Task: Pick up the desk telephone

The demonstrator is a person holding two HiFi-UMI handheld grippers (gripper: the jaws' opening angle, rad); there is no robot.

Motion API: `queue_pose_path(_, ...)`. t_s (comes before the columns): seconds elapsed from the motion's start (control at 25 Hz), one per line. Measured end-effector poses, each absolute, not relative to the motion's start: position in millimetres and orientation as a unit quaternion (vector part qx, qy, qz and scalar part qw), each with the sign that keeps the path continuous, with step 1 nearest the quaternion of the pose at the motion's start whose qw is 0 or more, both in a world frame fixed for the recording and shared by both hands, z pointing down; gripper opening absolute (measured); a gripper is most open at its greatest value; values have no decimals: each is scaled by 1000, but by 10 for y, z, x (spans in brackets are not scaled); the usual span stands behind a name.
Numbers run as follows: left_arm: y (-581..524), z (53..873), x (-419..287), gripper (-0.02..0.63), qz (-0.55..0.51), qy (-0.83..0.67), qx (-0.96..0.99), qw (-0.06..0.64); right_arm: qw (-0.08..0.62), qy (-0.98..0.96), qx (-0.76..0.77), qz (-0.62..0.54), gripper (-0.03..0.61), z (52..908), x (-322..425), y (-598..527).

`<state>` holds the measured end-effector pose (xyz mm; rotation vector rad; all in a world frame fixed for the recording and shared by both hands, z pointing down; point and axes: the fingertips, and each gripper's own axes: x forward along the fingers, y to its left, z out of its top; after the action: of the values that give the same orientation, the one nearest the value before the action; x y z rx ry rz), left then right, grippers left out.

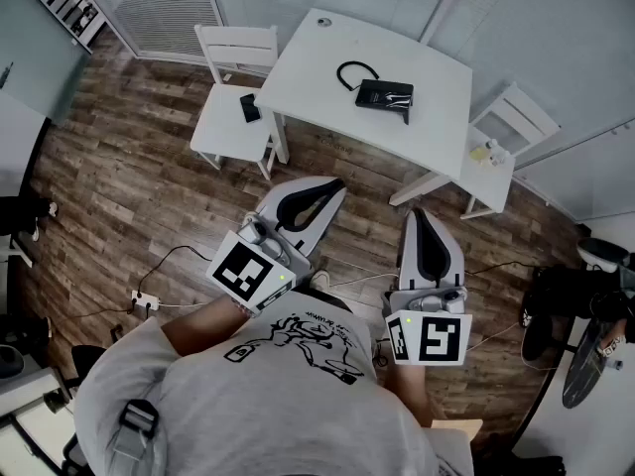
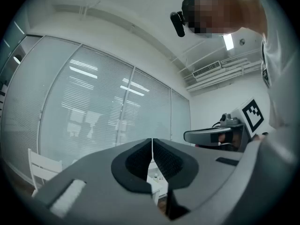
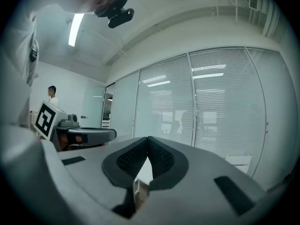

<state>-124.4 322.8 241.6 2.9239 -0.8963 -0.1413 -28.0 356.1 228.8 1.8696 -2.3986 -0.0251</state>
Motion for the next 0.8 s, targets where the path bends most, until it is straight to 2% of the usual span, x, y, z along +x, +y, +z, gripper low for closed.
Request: queue_pose_path(0.8, 3325, 2458, -575, 3, -42, -312, 948, 42, 37, -799, 601, -8, 6, 2338, 416, 3676)
